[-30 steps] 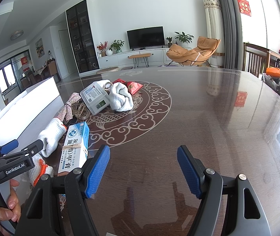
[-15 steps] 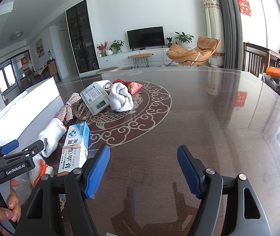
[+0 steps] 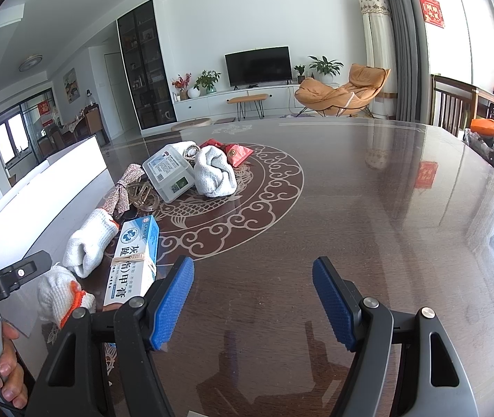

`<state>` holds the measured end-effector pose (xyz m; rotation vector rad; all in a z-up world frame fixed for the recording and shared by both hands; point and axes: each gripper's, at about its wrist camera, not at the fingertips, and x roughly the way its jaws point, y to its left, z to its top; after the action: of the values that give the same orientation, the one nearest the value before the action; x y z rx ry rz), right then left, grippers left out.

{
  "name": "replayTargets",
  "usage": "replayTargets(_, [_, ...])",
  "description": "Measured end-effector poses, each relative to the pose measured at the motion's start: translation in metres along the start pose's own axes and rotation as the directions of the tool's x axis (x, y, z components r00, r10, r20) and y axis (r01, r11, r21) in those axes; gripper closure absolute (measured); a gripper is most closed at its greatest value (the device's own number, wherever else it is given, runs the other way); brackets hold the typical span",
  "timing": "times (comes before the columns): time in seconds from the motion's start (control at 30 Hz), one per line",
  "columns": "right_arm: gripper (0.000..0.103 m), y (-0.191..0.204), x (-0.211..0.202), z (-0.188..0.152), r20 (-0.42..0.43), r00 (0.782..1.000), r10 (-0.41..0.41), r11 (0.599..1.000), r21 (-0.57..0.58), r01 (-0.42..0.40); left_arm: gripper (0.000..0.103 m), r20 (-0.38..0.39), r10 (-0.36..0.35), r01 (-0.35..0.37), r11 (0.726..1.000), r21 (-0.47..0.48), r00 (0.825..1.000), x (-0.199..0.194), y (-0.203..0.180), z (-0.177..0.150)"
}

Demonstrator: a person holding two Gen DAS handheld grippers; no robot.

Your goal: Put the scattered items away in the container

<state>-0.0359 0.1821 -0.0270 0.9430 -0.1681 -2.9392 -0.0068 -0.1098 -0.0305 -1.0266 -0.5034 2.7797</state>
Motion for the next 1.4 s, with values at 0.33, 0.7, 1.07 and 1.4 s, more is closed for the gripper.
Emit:
replayTargets(0.33, [0.030,0.000,0.000,0.000,0.000,1.000,0.000,1.000,0.001,0.000,0.000,-0.123,0.096,-0.069,0.975,0.211,0.988,-0.005,-0.039,-0.023])
replayTargets(0.7, [0.030,0.000,0.000,0.000,-0.001,1.000,0.002,1.000,0.003,-0.002,0.000,-0.230,0.162,-0.084,0.946,0.314,0.960,0.016,-0.051,-0.045])
replayTargets(1.07, [0.030,0.000,0.000,0.000,-0.001,1.000,0.004,1.000,0.005,-0.004,0.000,-0.253,0.254,-0.162,0.928,0.336,0.934,0.043,-0.050,-0.028])
replayTargets(1.4, [0.030,0.000,0.000,0.000,-0.005,1.000,0.013,1.000,0.005,-0.012,0.000,-0.315,0.294,-0.197,0.932,0.304,0.902,0.118,-0.043,0.039])
